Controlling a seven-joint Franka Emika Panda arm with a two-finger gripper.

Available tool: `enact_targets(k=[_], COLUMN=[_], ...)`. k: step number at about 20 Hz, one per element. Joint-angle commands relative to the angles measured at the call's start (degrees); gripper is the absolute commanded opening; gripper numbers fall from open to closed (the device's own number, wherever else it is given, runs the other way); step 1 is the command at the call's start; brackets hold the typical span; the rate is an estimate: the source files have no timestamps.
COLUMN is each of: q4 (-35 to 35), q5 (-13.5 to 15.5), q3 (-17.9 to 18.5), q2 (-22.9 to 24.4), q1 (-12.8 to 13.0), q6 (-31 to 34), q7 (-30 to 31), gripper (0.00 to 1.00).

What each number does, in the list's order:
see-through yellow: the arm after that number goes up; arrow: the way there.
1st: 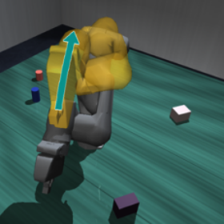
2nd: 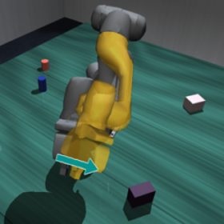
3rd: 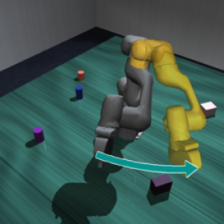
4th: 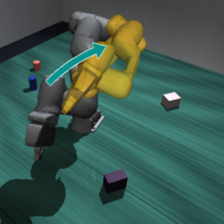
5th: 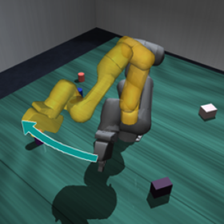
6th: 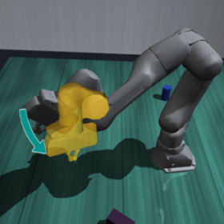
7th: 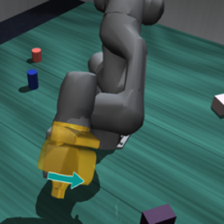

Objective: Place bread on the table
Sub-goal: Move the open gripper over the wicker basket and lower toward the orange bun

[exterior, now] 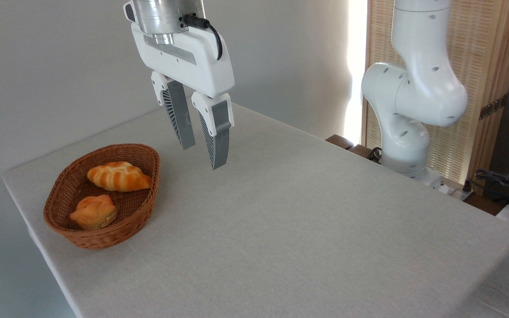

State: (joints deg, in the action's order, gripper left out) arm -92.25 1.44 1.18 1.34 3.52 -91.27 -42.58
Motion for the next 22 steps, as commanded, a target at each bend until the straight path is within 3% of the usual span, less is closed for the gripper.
enact_targets(k=[1,4,8,12,19,22], q4=[1.6,2.2,6.5,6.7,5.3,3.1], q5=[1.1,1.1,0.9,0.4,0.0,-3.4], q3=[-0.2,-0.6,-4.2,-9.1,-19.4,-21.3], q2=[-1.2,-1.6,-5.3,-8.7,-17.7,-20.6], q1=[0.2,0.2,0.2,0.3,0.3,0.3], q6=[1.1,0.9,-2.8,-15.0,-30.8,-35.9], q7=[0.4,0.2,0.2,0.5,0.1,-0.1], gripper=[1.00,1.00,1.00,1.00,1.00,1.00])
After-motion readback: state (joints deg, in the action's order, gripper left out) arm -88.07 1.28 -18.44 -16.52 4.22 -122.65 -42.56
